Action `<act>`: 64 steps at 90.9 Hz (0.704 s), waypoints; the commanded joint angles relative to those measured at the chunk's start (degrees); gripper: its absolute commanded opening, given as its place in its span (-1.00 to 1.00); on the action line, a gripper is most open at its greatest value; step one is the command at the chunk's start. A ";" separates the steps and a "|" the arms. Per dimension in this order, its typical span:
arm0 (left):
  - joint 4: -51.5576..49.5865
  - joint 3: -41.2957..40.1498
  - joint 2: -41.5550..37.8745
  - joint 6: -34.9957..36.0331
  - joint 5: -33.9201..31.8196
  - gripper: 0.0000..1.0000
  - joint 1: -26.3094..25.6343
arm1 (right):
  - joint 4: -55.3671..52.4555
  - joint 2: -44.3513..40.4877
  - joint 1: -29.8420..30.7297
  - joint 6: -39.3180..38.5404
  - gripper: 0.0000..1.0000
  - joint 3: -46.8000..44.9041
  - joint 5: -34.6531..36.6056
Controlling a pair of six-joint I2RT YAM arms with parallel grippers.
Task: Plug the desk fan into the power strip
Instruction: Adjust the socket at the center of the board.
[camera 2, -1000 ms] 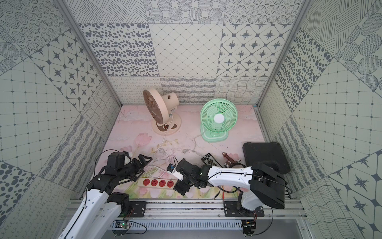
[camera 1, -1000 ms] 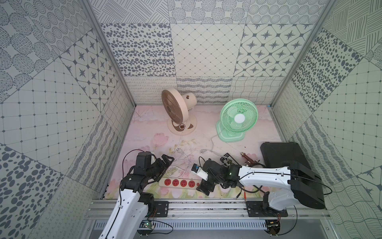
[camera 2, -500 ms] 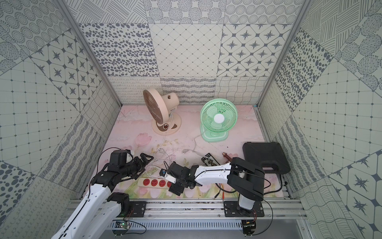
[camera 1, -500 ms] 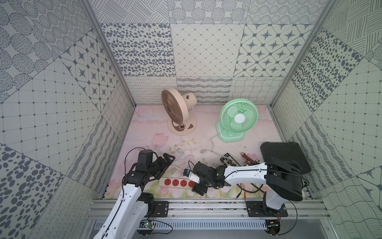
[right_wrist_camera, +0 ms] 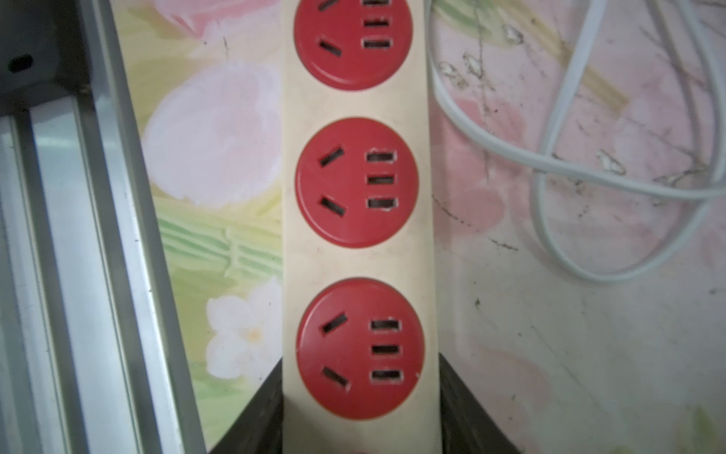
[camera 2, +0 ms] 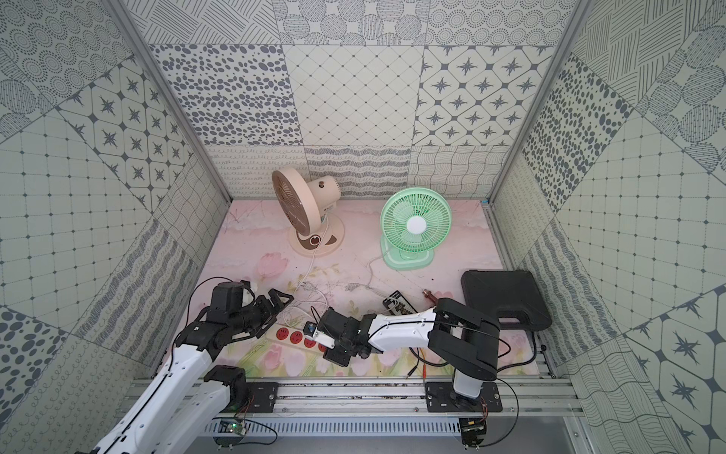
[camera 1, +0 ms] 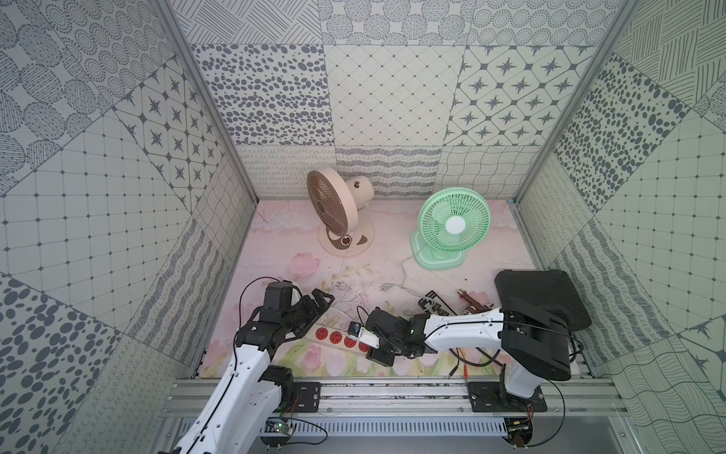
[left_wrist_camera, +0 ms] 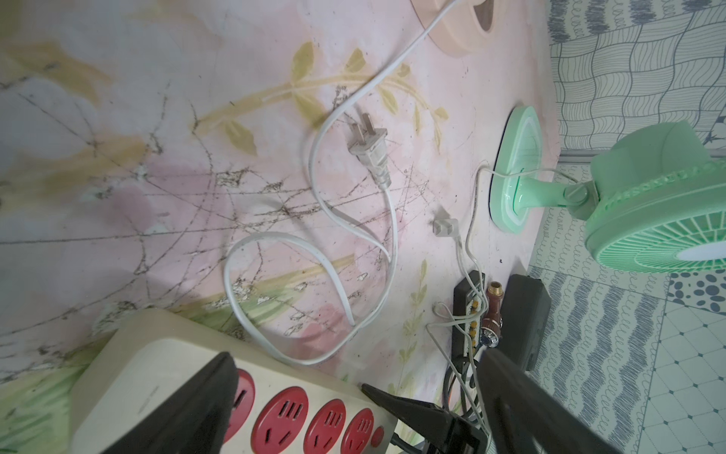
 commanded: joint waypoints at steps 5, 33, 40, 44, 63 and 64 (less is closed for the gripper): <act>1.60 2.64 1.83 2.01 -6.44 0.99 -3.79 | 0.87 -2.38 -2.17 1.40 -0.08 -1.70 2.41; 5.20 6.02 8.63 1.97 -11.62 0.99 -8.22 | 0.61 -3.93 -4.17 3.94 0.35 -2.29 3.36; 7.19 6.60 9.82 2.90 -11.49 0.99 -8.66 | 0.29 -5.06 -4.19 4.83 0.60 -1.86 3.07; 8.65 6.49 10.00 3.85 -12.08 0.99 -9.61 | -0.62 -5.98 -4.17 5.70 0.79 -1.30 3.28; 6.02 11.67 13.70 6.63 -15.55 0.99 -11.13 | -5.31 -13.32 -5.67 12.25 0.94 0.53 2.74; 5.73 12.18 14.36 6.69 -15.33 0.99 -11.13 | -5.25 -13.80 -5.92 12.65 0.94 0.40 2.12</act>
